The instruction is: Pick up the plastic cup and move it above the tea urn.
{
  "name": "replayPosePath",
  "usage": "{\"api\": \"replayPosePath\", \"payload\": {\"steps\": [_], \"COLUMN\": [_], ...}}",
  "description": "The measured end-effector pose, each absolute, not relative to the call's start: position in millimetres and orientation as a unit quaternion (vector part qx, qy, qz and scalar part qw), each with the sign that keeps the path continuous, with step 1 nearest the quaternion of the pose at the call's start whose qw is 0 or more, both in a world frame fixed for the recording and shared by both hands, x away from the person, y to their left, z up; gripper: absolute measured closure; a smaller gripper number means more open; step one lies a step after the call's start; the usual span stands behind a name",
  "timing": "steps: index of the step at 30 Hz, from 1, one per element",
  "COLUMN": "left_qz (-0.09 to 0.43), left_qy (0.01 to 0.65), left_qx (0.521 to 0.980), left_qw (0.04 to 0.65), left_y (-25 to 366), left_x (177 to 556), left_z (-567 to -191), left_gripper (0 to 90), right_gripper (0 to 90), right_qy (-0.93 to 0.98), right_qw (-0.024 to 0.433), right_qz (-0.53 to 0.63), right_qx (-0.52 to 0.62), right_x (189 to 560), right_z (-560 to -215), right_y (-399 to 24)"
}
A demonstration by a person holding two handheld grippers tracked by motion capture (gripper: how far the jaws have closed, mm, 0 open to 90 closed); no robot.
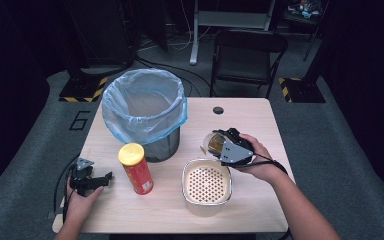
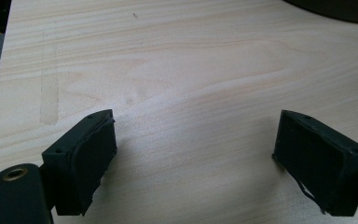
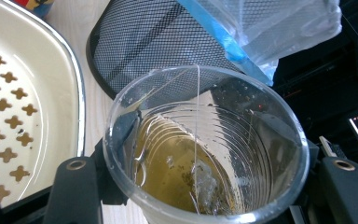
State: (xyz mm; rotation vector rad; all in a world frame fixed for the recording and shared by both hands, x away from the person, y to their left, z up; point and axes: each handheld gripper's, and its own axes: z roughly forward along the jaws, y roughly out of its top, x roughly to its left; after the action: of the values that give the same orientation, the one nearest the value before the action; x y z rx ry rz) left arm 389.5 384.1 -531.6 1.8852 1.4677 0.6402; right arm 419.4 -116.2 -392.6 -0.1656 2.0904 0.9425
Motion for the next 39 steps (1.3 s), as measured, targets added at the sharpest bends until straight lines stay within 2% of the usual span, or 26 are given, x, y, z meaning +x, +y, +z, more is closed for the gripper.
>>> {"api": "replayPosePath", "payload": {"steps": [11,23,28,39], "left_qz": [0.245,0.244,0.244,0.244], "left_qy": [0.561,0.561,0.56,0.561], "left_qx": [0.72,0.72,0.72,0.72], "left_qw": [0.328,0.328,0.328,0.329], "left_y": [384.1,384.0,384.0,383.8], "left_x": [389.5,389.4,389.4,389.3], "left_z": [-531.6,-531.6,-531.6,-531.6], "left_gripper": [12.5,12.5,12.5,12.5], "right_gripper": [34.9,34.9,34.9,34.4], "right_qy": [0.834,0.824,0.802,0.681], "right_qw": [0.412,0.449,0.491,0.619], "right_qz": [0.355,0.301,0.262,0.084], "right_qx": [-0.092,-0.169,-0.219,-0.383], "right_x": [414.0,396.6,385.1,353.3], "right_z": [-398.3,-403.3,-405.9,-419.4], "right_y": [-106.0,-95.1,-91.3,-76.0]}}
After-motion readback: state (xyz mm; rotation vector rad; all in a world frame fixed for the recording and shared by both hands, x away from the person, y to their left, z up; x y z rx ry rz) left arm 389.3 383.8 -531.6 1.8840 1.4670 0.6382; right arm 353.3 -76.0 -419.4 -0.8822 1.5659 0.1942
